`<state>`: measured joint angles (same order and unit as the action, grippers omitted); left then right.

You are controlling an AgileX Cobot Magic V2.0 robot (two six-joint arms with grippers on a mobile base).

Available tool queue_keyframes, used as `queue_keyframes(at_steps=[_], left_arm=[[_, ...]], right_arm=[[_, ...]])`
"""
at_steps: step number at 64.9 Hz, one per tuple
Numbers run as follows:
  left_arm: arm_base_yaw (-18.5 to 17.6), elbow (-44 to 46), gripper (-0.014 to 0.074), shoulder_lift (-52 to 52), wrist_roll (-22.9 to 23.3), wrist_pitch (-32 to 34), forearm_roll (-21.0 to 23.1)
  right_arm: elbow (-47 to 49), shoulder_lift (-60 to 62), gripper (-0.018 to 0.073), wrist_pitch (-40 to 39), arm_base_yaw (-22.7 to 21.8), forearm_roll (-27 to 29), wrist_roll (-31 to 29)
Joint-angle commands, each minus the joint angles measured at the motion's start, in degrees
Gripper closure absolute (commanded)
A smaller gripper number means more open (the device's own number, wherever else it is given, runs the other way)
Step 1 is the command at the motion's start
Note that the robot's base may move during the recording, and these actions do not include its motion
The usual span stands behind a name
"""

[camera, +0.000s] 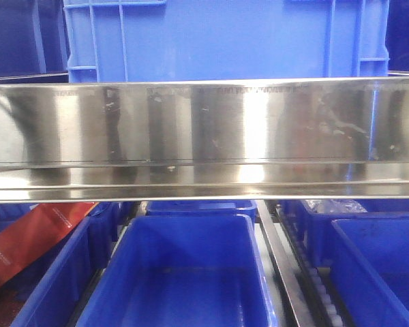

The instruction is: Place valve from conveyor to right shelf box

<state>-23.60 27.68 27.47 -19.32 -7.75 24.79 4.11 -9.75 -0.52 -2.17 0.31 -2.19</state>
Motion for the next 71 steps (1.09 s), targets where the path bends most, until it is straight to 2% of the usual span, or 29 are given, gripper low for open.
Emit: queue_keyframes(at_steps=[1, 7, 11, 23, 35, 71], left_arm=[[-0.08, -0.11, 0.0707, -0.29, 0.01, 1.03, 0.54], [-0.08, -0.11, 0.0707, -0.29, 0.01, 1.03, 0.54], [-0.08, -0.11, 0.0707, -0.29, 0.01, 1.03, 0.54], [-0.08, -0.11, 0.0707, -0.29, 0.01, 1.03, 0.54], [-0.08, -0.11, 0.0707, -0.29, 0.01, 1.03, 0.54], [-0.08, -0.11, 0.0707, -0.29, 0.01, 1.18, 0.54]], right_arm=[[-3.31, 1.11, 0.0727, -6.37, -1.18, 0.92, 0.26], [-4.11, 1.58, 0.0727, -10.33, -2.41, 1.98, 1.24], [-4.11, 1.71, 0.0727, -7.71, -3.18, 1.98, 1.24], [-4.11, 3.27, 0.0727, -7.02, -4.23, 1.98, 1.24], [-4.11, 9.75, 0.0727, 1.2, -4.36, 1.88, 1.24], [-4.11, 9.75, 0.0727, 2.58, -4.36, 1.88, 1.24]])
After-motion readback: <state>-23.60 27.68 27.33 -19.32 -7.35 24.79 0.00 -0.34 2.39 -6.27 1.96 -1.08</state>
